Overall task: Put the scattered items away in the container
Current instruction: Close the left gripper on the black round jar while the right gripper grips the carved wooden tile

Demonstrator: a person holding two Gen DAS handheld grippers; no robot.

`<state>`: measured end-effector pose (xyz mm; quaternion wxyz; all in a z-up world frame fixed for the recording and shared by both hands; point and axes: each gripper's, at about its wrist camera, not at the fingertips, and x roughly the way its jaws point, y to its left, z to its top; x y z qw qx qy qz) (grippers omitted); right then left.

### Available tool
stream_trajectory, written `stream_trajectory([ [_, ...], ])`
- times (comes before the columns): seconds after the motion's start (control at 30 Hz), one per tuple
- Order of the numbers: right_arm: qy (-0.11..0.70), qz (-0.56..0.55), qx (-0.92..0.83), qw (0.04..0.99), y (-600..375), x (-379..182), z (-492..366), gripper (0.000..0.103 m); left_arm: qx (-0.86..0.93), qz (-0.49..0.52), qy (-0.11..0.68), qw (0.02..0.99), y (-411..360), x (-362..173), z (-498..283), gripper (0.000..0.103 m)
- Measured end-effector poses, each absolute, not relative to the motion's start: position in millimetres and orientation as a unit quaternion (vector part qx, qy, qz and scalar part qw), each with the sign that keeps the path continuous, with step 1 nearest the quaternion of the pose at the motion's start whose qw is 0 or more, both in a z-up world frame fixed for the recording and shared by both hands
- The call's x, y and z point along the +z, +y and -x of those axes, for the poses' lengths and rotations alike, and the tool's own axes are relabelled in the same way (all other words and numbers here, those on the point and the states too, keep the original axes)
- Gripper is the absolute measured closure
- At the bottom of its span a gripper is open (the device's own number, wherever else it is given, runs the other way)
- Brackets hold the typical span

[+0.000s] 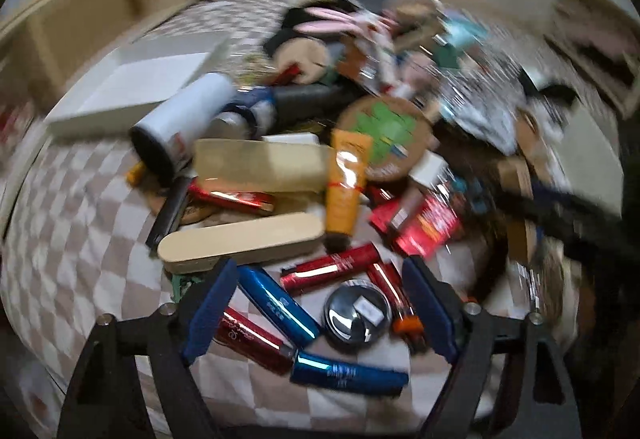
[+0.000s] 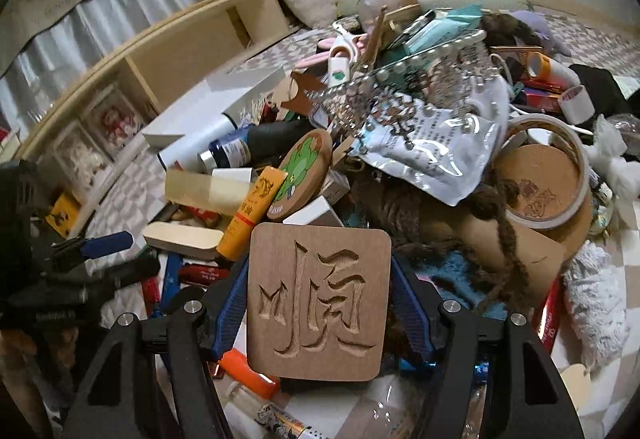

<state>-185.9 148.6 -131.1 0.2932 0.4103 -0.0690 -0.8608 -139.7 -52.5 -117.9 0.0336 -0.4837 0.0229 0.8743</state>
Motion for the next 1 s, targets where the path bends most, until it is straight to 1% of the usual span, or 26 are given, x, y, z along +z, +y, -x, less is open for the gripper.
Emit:
stream_trajectory([
  [0.03,-0.078,-0.41,-0.86,0.295,151.2,-130.3,185.9,0.035,0.868,0.494,0.038,0.044,-50.2,-119.2,140.0,0.037],
  [0.07,-0.088,-0.41,-0.858,0.297,153.9,-129.4,186.3,0.035,0.861,0.503,0.053,0.053,-47.6,-121.4,140.1,0.039],
  [0.13,-0.107,-0.409,-0.855,0.3,160.7,-127.2,186.2,0.035,0.847,0.52,0.084,0.069,-42.3,-127.2,140.1,0.048],
  [0.17,-0.116,-0.408,-0.854,0.3,164.0,-126.1,186.4,0.035,0.84,0.527,0.1,0.077,-38.9,-130.3,140.0,0.05],
  [0.23,-0.132,-0.407,-0.853,0.3,169.6,-123.7,186.2,0.035,0.827,0.54,0.13,0.089,-31.0,-137.0,139.2,0.057],
  [0.27,-0.137,-0.405,-0.852,0.3,172.0,-122.6,185.9,0.035,0.818,0.548,0.149,0.095,-25.8,-142.8,138.3,0.058],
  [0.37,-0.147,-0.402,-0.852,0.301,177.5,-120.2,185.2,0.035,0.798,0.566,0.175,0.11,-16.6,-156.8,136.6,0.059],
  [0.67,-0.174,-0.405,-0.843,0.308,188.0,-120.9,188.2,0.035,0.788,0.582,0.168,0.112,-17.1,-167.8,139.1,0.057],
  [0.77,-0.175,-0.406,-0.841,0.31,188.5,-121.4,188.6,0.035,0.783,0.587,0.177,0.106,-16.7,-173.6,139.5,0.049],
  [0.8,-0.175,-0.406,-0.841,0.311,188.2,-121.4,188.5,0.035,0.781,0.588,0.182,0.106,-15.2,-176.2,139.6,0.041],
  [0.83,-0.175,-0.407,-0.841,0.311,188.2,-121.4,188.3,0.035,0.78,0.587,0.188,0.105,-13.8,-177.9,139.1,0.039],
  [0.9,-0.175,-0.407,-0.841,0.311,188.4,-121.5,188.0,0.035,0.782,0.581,0.202,0.106,-10.8,-179.5,137.3,0.039],
  [1.0,-0.178,-0.409,-0.84,0.31,190.0,-122.3,188.8,0.035,0.786,0.577,0.2,0.097,-13.8,-179.4,139.7,0.039],
])
